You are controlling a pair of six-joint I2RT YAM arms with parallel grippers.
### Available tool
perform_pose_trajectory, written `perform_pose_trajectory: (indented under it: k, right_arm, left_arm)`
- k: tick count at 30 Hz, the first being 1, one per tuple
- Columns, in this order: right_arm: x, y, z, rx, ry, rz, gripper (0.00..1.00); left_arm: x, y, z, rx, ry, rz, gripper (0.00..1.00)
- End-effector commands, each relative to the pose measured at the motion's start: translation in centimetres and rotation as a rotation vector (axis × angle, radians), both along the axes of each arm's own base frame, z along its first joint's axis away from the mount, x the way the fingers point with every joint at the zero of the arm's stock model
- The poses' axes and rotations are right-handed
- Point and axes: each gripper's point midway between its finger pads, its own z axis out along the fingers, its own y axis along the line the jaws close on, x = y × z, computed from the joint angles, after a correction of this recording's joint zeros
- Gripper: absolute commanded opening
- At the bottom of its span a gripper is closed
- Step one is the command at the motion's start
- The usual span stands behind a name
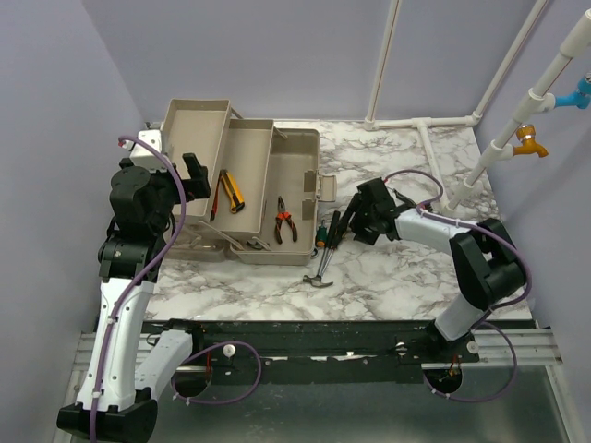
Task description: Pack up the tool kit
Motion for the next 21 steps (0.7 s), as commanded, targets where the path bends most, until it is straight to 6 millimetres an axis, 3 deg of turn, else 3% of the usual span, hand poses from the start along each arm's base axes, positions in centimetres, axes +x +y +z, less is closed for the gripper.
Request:
perform_pose_trajectory:
  k: [1,4,6,9,10,11,17,21]
  right_arm:
    - [1.4,0.9,-0.5,0.014,-0.013,-0.021,0.69]
    - [1.6,1.2,-1.0,0.019,-0.003,-0.015,0.62]
    - [1.8,1.4,-1.1,0.021,-0.005,-0.015,0.52]
    - [2.0,1.8,-0.7,0.032,-0.019,0.013,0.25]
    - [2.0,1.8,-0.5,0.033,-0.024,0.020,0.10]
    - [2.1,1.8,-0.2,0.026,-0.032,0.028,0.02]
    - [1.9,-0.7,2.7,-0.062,-0.113,-0.006,0.01]
    - [1.3,-1.7,5.1,-0.084,-0.188,0.015,0.01]
  left_arm:
    - [-0.1,-1.7,1.1,-0.036,-0.043,-0.092,0.98]
    - [-0.1,-2.1,1.1,-0.041,-0.041,-0.108,0.99]
    - [-0.1,-2.4,1.1,-0.047,-0.039,-0.124,0.98]
    - [-0.2,-3.3,1.0,-0.052,-0.038,-0.182,0.98]
    - [-0.3,-3.8,1.1,-0.051,-0.043,-0.207,0.98]
    - [-0.3,-4.1,1.0,-0.057,-0.041,-0.225,0.98]
    - [-0.7,-5.6,1.1,-0.122,-0.023,-0.297,0.99]
    - [-1.7,-8.1,1.7,-0.198,-0.014,-0.431,0.98]
